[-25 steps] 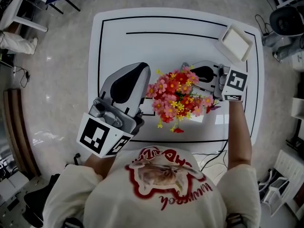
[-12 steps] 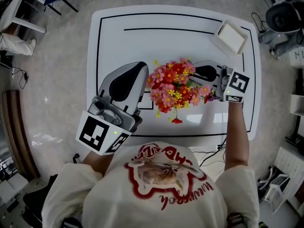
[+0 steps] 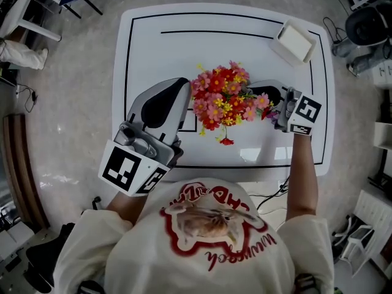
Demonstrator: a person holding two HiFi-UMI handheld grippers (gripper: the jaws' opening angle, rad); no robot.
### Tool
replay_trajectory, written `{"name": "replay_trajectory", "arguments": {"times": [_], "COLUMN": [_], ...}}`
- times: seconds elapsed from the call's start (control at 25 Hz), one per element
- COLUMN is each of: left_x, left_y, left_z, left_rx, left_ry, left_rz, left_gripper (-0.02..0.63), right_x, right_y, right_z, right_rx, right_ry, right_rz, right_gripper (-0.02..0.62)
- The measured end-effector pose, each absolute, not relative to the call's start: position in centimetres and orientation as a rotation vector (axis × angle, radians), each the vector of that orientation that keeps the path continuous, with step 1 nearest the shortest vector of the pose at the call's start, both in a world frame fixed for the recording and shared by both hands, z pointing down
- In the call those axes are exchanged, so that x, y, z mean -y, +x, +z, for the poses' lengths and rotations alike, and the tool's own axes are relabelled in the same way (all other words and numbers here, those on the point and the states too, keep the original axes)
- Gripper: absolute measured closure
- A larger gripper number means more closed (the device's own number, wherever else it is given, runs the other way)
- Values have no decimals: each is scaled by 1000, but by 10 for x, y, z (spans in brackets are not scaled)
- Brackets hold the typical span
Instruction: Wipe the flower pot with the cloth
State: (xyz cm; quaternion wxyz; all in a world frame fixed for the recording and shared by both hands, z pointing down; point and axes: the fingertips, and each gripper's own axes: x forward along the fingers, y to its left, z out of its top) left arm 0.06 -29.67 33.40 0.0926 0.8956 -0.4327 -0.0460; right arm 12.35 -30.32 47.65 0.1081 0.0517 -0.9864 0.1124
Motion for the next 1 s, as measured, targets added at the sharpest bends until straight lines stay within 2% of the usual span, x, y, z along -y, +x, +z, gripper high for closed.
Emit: {"name": "replay_trajectory", "arguments": {"times": [1.0], "left_x": [225], "left_y": [10], "left_z": [318], "left_rx": [1412], "left_ry": [2651], "left_rz": [-151], "left_gripper": [604], "right_x": [259], "right_y": [125], "right_z": [476], "right_rx": [2943], "right_ry": [492], "right_rz": [276], "right_gripper": [546]}}
